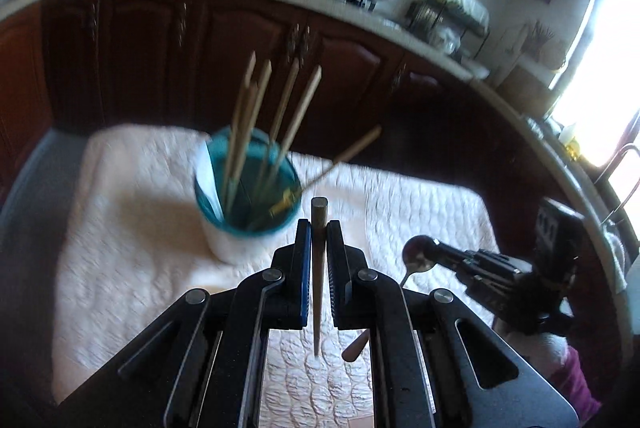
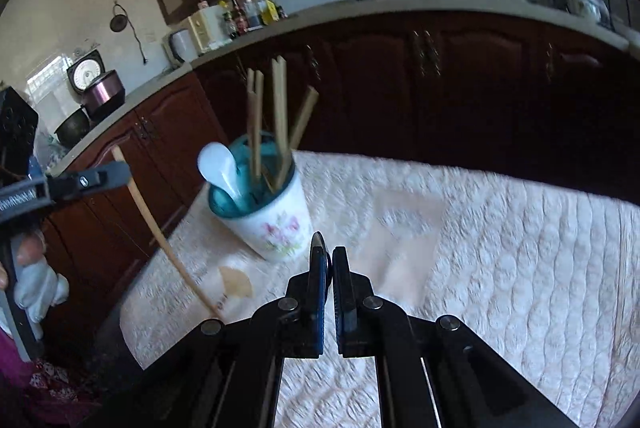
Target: Organize utensils
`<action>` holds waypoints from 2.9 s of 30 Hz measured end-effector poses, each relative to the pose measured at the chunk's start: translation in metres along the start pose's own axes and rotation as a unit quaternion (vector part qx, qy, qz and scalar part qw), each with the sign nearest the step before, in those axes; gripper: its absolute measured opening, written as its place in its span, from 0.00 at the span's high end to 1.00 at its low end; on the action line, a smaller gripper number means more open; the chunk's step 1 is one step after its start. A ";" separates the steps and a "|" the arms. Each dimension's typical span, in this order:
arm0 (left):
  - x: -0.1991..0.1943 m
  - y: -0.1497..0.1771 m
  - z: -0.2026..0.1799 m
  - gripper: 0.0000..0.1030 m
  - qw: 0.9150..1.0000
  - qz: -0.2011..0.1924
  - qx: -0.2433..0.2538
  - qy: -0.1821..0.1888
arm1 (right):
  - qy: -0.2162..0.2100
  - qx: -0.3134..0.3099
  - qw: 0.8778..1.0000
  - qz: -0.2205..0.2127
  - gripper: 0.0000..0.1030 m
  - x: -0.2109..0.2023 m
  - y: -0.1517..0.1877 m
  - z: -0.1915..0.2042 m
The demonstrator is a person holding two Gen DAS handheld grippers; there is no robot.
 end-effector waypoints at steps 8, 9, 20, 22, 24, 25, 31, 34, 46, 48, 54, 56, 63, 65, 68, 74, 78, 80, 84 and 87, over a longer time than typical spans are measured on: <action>-0.029 -0.077 0.010 0.94 0.997 -0.067 0.020 -0.025 | 0.002 -0.027 0.999 -0.045 0.97 0.014 -0.053 0.034; -0.031 -0.085 0.013 0.94 0.996 -0.074 0.024 -0.031 | 0.003 -0.030 0.998 -0.050 0.97 0.015 -0.057 0.038; 0.006 -0.125 0.040 0.94 0.984 -0.127 0.057 -0.110 | 0.051 -0.114 0.989 -0.078 0.97 0.072 -0.100 0.080; 0.017 -0.122 0.045 0.94 0.984 -0.125 0.057 -0.115 | 0.059 -0.127 0.987 -0.078 0.97 0.082 -0.102 0.082; 0.027 -0.119 0.049 0.94 0.983 -0.123 0.058 -0.120 | 0.071 -0.140 0.985 -0.076 0.97 0.093 -0.100 0.084; 0.033 -0.116 0.051 0.94 0.984 -0.120 0.057 -0.121 | 0.074 -0.144 0.984 -0.074 0.97 0.098 -0.098 0.083; 0.060 -0.096 0.058 0.94 0.986 -0.094 0.055 -0.124 | 0.075 -0.156 0.984 -0.046 0.97 0.121 -0.076 0.081; 0.069 -0.086 0.060 0.94 0.987 -0.082 0.058 -0.125 | 0.070 -0.153 0.985 -0.032 0.97 0.128 -0.066 0.079; 0.082 -0.068 0.057 0.94 0.987 -0.071 0.064 -0.129 | 0.043 -0.152 0.987 0.026 0.97 0.143 -0.031 0.081; 0.083 -0.069 0.057 0.94 0.988 -0.068 0.059 -0.125 | 0.027 -0.126 0.991 0.029 0.96 0.140 -0.034 0.076; 0.083 -0.070 0.066 0.88 0.992 -0.057 0.025 -0.112 | 0.018 -0.084 0.996 0.014 0.79 0.122 -0.043 0.065; 0.083 -0.069 0.067 0.84 0.992 -0.054 0.020 -0.111 | 0.021 -0.075 0.997 0.013 0.77 0.116 -0.042 0.063; 0.067 -0.065 0.062 0.65 0.993 -0.060 0.013 -0.105 | 0.025 -0.050 0.998 -0.006 0.70 0.092 -0.042 0.061; 0.063 -0.063 0.060 0.63 0.992 -0.062 0.014 -0.106 | 0.028 -0.047 0.998 -0.008 0.68 0.086 -0.042 0.063; 0.053 -0.054 0.058 0.56 0.992 -0.066 0.010 -0.109 | 0.033 -0.042 0.999 -0.010 0.65 0.080 -0.038 0.067; 0.037 -0.027 0.048 0.49 0.987 -0.068 0.037 -0.139 | 0.045 -0.028 0.998 -0.013 0.62 0.069 -0.032 0.075; 0.027 -0.011 0.042 0.49 0.983 -0.072 0.066 -0.158 | 0.053 -0.027 0.998 -0.015 0.61 0.062 -0.032 0.082; 0.022 -0.005 0.040 0.49 0.981 -0.076 0.074 -0.163 | 0.059 -0.025 0.998 -0.015 0.60 0.059 -0.030 0.084; 0.012 0.002 0.037 0.49 0.979 -0.082 0.081 -0.169 | 0.066 -0.023 0.997 -0.017 0.59 0.052 -0.030 0.087; 0.008 0.004 0.034 0.49 0.978 -0.085 0.081 -0.173 | 0.070 -0.021 0.997 -0.021 0.57 0.048 -0.031 0.089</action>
Point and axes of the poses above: each gripper's, at about its wrist camera, not at the fingertips, and x roughly the way its jaws point, z to its left, y to its underside, the point moved 5 cm from there along x, roughly the way its jaws point, and after that the axes turned 15 degrees about -z, right-handed, at the moved point
